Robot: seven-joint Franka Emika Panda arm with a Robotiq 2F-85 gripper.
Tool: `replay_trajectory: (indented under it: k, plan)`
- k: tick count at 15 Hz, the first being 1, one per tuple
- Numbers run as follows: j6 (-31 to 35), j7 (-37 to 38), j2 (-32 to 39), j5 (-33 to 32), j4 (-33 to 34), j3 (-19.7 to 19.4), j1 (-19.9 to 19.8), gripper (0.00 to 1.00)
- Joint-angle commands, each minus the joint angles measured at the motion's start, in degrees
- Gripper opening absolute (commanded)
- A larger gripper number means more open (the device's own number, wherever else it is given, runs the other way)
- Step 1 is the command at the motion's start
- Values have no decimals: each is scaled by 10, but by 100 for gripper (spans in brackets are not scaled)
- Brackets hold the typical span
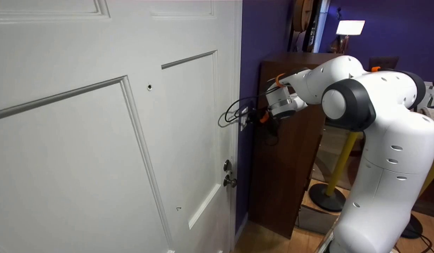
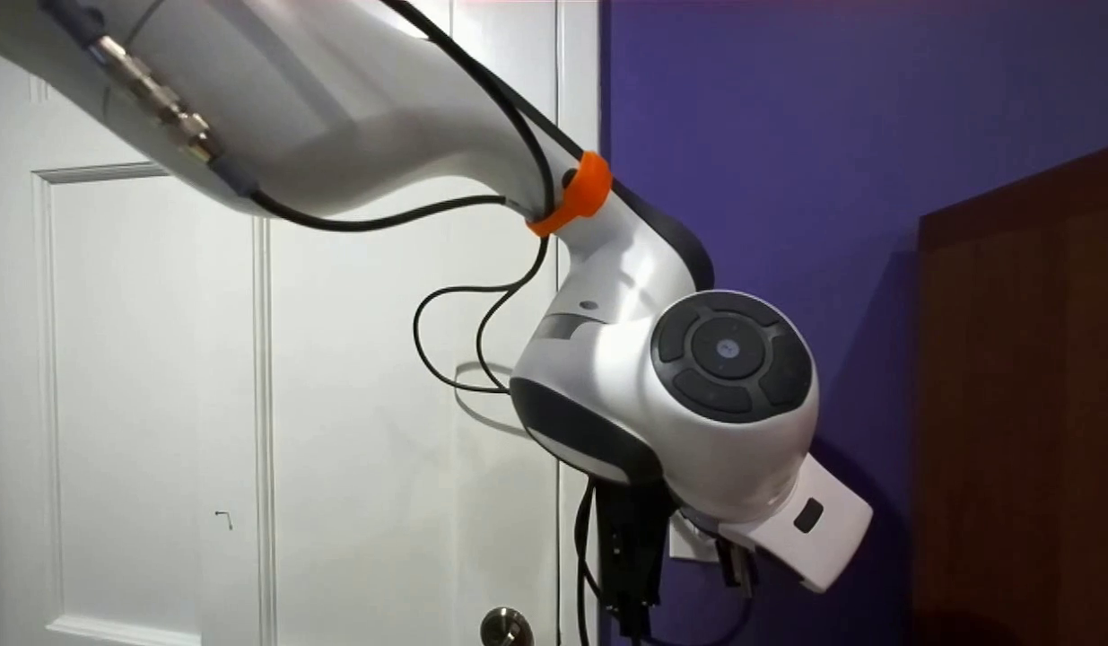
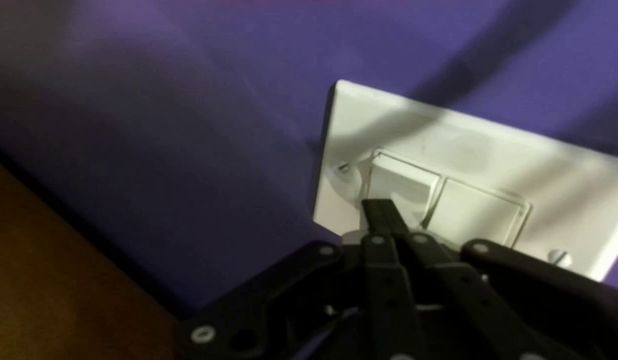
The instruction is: Flip the bottom light switch to the right
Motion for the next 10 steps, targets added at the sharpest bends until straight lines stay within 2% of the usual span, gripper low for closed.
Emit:
replay_trajectory:
  k: [1,4,5,10]
  plan:
    - [-10,-11,10,22,25,0,-5,0]
    - [-11,5,1,-4,22,-3,-5,0]
    - [-5,14,-3,-22,21,25,-32,0]
    - [-3,40,-7,-68,26,41,-50,0]
